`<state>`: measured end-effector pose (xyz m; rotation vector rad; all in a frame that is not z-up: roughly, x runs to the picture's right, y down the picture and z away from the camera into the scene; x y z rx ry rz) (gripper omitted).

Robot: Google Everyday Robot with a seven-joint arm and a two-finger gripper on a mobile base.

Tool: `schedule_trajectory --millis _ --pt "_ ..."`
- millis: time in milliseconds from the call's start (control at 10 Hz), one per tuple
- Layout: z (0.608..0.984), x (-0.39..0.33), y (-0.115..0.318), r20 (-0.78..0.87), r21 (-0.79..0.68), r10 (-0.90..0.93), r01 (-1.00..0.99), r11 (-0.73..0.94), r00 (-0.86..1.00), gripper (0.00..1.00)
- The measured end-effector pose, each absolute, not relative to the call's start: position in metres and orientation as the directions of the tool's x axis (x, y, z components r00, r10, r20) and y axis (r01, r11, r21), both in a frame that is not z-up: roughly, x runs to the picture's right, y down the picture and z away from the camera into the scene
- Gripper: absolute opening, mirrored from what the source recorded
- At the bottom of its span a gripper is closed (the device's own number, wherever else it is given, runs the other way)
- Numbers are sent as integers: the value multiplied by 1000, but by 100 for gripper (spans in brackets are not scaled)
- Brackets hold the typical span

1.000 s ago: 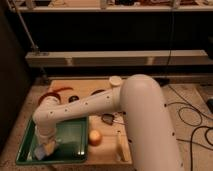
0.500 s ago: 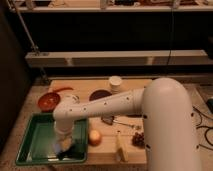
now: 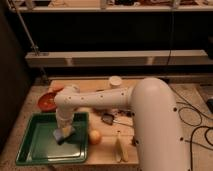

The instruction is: Wipe tray with sponge

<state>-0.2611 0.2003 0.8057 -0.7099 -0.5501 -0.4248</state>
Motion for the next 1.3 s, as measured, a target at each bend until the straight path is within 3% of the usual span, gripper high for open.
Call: schedule_trajectory --millis 500,1100,1300 --pt "780 -340 183 707 -366 -260 655 661 657 13" --pt "722 -316 259 760 -359 -241 699 619 604 13" --pt "719 -290 275 744 -397 -221 683 613 631 13"
